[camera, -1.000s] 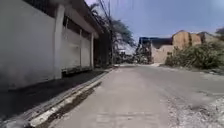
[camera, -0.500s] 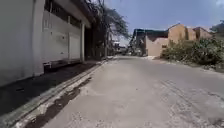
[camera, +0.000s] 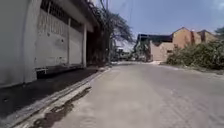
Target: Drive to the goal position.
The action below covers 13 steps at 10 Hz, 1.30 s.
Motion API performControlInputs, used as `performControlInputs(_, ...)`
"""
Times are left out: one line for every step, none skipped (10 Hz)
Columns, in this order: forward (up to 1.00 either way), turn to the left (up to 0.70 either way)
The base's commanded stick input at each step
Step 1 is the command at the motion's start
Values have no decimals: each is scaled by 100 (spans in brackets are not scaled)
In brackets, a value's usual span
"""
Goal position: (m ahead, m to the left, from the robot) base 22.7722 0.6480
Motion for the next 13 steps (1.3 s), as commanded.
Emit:
performControlInputs(100, 0)
performControlInputs(100, 0)
performControlInputs(100, 0)
performControlInputs(100, 0)
performControlInputs(100, 0)
performControlInputs(100, 0)
performControlInputs(100, -19)
performControlInputs(100, -35)
performControlInputs(100, -38)
performControlInputs(100, -38)
performControlInputs(100, -38)
performControlInputs(100, -37)
performControlInputs(100, -12)
